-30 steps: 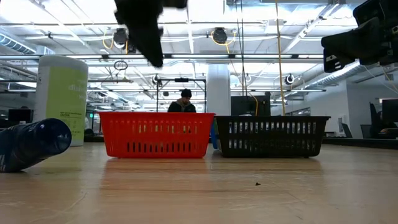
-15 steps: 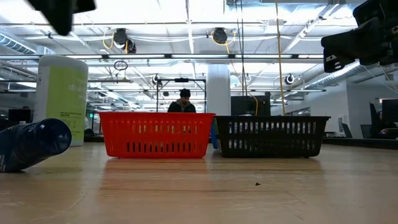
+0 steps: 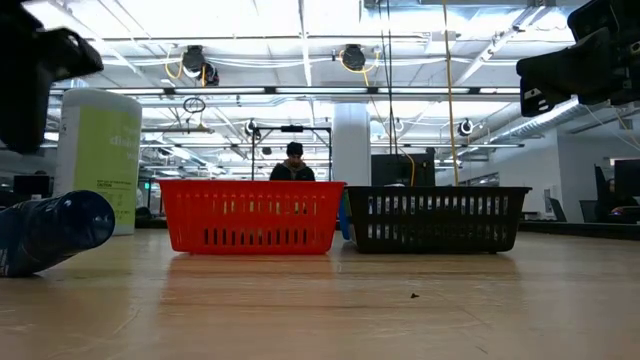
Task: Pick & Place Travel size toiletries
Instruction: Put the shave cream into the red bin
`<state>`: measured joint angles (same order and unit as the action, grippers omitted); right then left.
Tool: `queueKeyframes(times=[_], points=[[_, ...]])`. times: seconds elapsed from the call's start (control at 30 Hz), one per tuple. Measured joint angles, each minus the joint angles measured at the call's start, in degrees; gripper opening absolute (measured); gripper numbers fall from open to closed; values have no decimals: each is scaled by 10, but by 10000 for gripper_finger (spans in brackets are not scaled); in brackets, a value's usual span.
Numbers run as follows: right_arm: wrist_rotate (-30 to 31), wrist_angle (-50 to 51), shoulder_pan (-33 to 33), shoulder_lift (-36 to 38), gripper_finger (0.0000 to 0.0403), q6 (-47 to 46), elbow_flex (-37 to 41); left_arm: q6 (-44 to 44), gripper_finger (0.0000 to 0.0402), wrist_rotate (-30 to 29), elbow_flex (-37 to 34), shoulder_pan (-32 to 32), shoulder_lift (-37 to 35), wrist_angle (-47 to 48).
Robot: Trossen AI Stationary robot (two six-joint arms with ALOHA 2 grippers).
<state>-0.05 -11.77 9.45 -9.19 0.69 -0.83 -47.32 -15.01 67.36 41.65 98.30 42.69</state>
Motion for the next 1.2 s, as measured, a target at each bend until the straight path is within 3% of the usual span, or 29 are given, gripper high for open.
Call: queueKeyframes(times=[0.33, 0.6, 0.97, 1.07, 1.2], points=[[0, 0, 0, 0, 0, 0, 0, 29, 163, 0, -51, -27, 0, -52], [0, 0, 0, 0, 0, 0, 0, 51, 163, 49, -94, -43, 0, -134], [0, 0, 0, 0, 0, 0, 0, 57, 162, 68, -94, -54, 68, -149], [0, 0, 0, 0, 0, 0, 0, 56, 143, 71, -92, -59, 67, -157], [0, 0, 0, 0, 0, 0, 0, 93, 72, 58, -81, -65, 42, -148]])
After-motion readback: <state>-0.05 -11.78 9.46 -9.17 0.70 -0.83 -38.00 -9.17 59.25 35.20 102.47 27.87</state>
